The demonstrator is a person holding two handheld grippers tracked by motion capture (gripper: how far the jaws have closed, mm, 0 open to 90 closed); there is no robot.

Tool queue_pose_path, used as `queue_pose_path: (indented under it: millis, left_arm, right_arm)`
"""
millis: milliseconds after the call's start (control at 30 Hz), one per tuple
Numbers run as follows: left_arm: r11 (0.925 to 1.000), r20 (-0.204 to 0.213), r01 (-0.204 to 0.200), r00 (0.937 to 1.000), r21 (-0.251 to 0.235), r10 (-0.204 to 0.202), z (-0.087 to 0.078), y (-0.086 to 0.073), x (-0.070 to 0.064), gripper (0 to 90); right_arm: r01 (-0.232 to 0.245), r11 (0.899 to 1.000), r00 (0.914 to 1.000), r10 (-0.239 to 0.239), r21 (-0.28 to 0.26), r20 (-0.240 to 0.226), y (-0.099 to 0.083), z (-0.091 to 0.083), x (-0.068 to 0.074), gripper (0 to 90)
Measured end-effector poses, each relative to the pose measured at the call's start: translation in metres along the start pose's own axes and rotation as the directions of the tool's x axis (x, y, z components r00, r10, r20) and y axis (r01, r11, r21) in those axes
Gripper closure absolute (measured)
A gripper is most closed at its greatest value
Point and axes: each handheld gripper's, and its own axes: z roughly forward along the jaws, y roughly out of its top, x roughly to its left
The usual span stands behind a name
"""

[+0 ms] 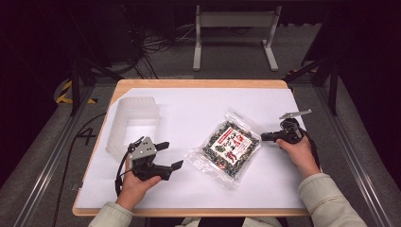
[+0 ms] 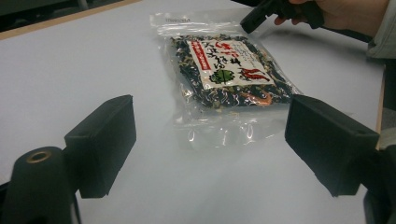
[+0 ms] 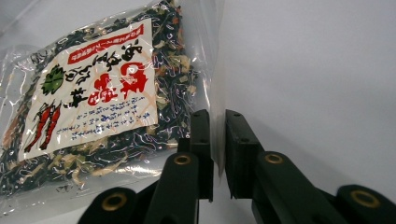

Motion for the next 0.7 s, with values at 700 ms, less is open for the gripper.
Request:
queue_pose_path:
  millis: [700]
  left_arm:
    - [0.9999, -0.002, 0.005, 1.0000, -0.010, -0.005, -0.001, 0.003, -0.001, 17.7]
  right_arm:
    - [0.132, 0.984, 0.9912, -0.129, -0.116, 0.028, 0.020, -0.044, 0.039, 90.0]
